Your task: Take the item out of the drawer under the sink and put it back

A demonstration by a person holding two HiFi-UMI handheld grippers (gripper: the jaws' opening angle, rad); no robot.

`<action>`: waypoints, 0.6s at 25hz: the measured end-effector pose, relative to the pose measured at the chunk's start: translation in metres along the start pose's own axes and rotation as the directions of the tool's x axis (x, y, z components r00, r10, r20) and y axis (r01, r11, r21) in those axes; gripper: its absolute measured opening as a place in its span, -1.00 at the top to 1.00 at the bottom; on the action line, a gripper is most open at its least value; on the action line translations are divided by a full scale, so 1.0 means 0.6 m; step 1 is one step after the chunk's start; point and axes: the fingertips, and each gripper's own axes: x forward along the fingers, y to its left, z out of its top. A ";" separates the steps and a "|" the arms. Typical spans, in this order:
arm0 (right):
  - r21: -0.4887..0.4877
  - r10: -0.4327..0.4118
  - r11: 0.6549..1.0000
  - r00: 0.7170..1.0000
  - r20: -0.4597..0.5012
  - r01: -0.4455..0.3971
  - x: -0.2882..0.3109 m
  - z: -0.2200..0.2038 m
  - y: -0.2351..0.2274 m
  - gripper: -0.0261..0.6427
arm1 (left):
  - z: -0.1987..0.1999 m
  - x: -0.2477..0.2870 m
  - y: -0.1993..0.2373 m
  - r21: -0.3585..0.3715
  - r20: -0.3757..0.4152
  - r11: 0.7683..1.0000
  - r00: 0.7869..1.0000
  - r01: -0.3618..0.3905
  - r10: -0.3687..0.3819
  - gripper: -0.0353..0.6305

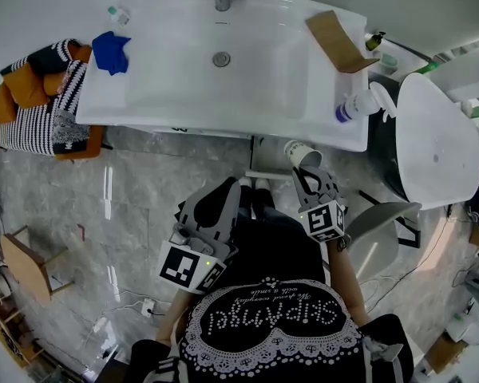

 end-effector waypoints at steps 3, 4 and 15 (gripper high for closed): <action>-0.010 0.013 1.000 1.000 -0.025 -0.013 0.014 -0.019 0.004 0.84 | -0.001 0.000 0.003 -0.005 0.003 1.000 1.000 -0.009 0.009 0.88; -0.018 0.016 1.000 0.999 -0.035 -0.016 0.018 -0.025 0.004 0.84 | -0.002 0.001 0.003 -0.009 0.003 1.000 1.000 -0.010 0.010 0.88; -0.096 0.053 0.993 0.991 -0.125 -0.066 0.056 -0.081 0.015 0.84 | -0.007 0.005 0.007 -0.020 0.002 0.999 1.000 -0.030 0.030 0.88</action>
